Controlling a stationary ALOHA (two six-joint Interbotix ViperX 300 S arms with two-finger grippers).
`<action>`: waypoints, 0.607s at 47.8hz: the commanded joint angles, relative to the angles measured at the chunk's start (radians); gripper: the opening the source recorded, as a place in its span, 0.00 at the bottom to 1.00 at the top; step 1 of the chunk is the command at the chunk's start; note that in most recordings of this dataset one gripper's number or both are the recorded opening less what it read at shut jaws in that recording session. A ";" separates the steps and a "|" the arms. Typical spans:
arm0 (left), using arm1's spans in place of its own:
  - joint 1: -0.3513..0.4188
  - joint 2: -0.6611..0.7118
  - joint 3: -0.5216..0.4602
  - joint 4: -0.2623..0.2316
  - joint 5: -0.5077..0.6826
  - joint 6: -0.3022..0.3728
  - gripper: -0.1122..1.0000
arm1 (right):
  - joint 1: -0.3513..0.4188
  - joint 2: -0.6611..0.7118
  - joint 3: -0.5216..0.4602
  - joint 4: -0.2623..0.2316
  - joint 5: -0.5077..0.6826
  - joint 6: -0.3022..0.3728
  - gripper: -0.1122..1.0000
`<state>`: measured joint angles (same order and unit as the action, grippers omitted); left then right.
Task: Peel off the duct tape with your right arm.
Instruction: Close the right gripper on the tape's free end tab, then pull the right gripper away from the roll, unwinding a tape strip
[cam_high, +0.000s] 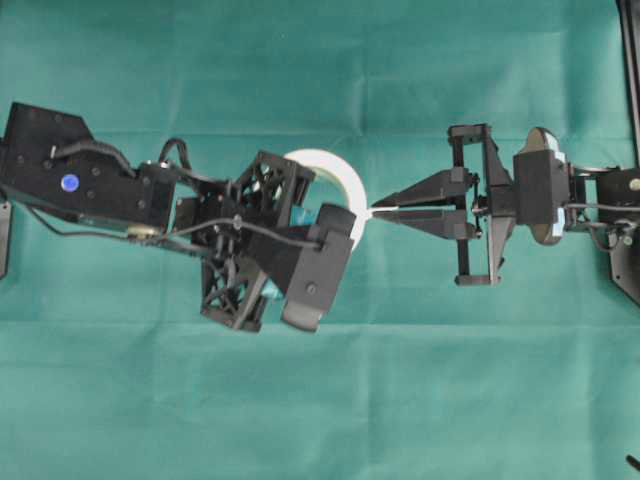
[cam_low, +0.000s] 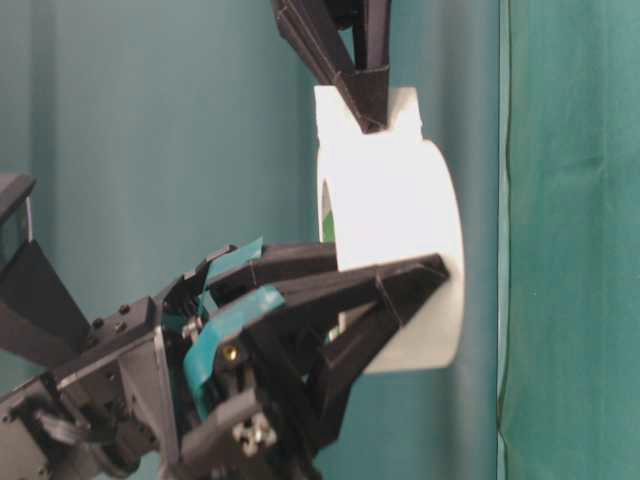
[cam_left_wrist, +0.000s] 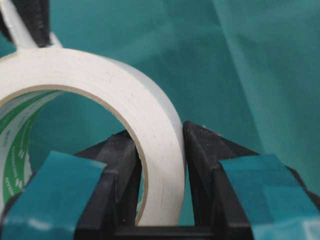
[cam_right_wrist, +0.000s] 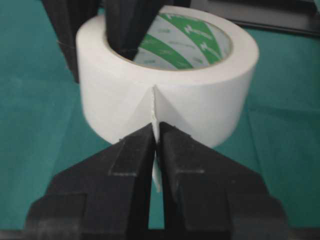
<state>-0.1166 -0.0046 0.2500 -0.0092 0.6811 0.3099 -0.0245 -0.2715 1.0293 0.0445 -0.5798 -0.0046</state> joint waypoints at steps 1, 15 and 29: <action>-0.049 -0.026 -0.011 -0.005 -0.003 0.003 0.31 | -0.029 -0.006 -0.003 0.006 -0.012 0.003 0.02; -0.084 -0.029 -0.005 -0.005 -0.003 0.003 0.31 | -0.049 -0.006 -0.005 0.006 -0.012 0.002 0.02; -0.121 -0.031 -0.015 -0.005 -0.008 0.006 0.31 | -0.121 -0.005 -0.009 0.003 -0.012 0.000 0.02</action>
<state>-0.2071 -0.0061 0.2577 -0.0092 0.6811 0.3129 -0.1012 -0.2715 1.0324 0.0445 -0.5844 -0.0046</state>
